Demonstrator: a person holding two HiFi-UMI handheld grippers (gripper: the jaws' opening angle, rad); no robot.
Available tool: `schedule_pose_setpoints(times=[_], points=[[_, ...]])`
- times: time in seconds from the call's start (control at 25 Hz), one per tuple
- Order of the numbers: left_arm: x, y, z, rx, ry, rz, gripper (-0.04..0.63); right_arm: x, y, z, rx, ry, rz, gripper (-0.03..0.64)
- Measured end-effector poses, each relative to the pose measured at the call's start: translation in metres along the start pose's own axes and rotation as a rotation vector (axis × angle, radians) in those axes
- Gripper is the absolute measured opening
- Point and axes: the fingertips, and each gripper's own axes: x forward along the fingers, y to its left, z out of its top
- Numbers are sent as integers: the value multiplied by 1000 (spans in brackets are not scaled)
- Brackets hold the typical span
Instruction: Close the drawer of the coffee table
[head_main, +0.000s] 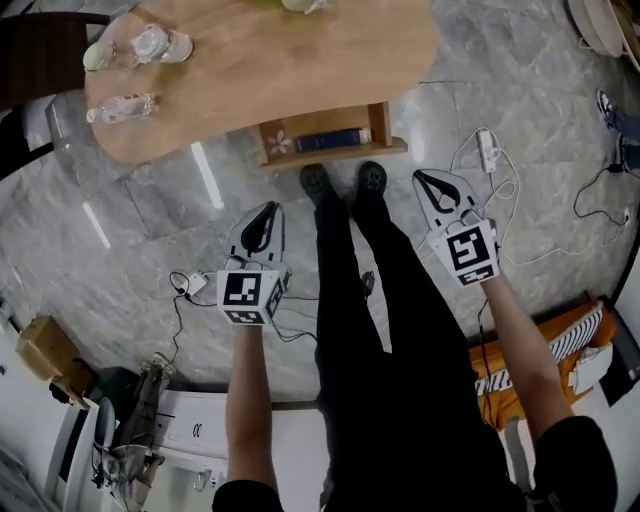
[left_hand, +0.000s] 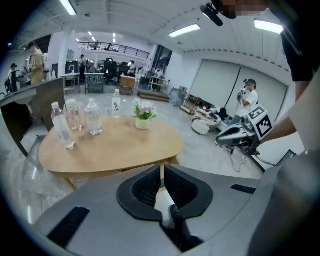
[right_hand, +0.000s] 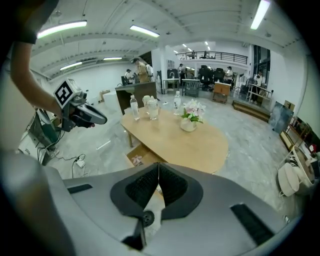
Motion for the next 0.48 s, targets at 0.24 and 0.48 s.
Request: schedule_pose_setpoints(times=[0.24, 0.48], points=[[62, 50, -69, -29, 109, 17, 104, 67, -10, -68, 4, 129, -39, 14], [110, 88, -128, 77, 201, 31, 241, 115, -17, -133, -36, 265, -8, 76]])
